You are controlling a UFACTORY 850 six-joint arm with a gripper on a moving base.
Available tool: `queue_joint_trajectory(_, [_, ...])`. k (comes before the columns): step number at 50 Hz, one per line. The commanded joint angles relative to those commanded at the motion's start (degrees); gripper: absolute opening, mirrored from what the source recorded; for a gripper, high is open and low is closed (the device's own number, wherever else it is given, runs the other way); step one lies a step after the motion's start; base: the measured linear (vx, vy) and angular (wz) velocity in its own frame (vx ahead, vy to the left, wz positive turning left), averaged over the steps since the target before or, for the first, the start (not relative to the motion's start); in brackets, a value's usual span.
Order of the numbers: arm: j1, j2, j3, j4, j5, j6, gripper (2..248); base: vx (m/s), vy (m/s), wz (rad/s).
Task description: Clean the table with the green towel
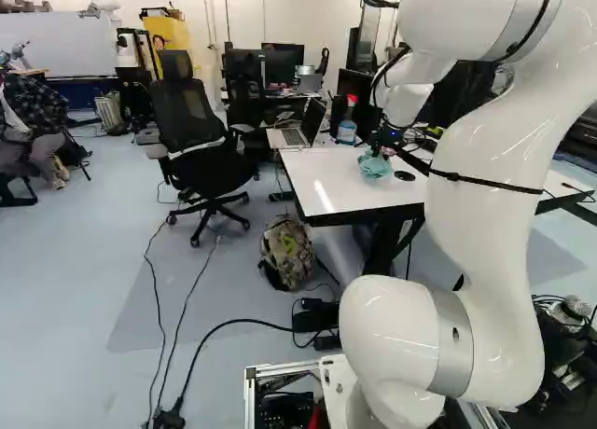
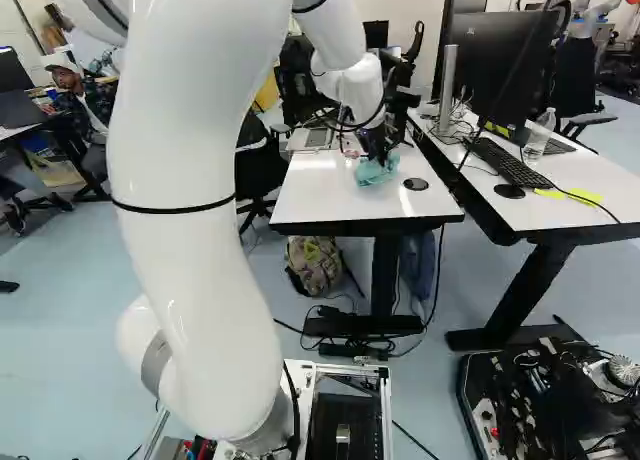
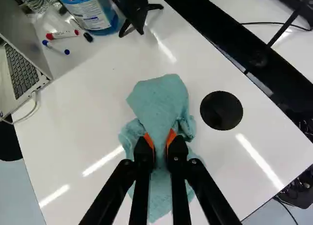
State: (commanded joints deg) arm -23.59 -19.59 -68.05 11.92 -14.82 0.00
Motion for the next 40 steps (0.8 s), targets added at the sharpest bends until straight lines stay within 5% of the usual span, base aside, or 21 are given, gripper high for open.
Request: queue_joint_trajectory(40, [-6.1, -4.1, -5.2, 0.0, 0.0, 0.0, 46, 0.0, 0.0, 0.0])
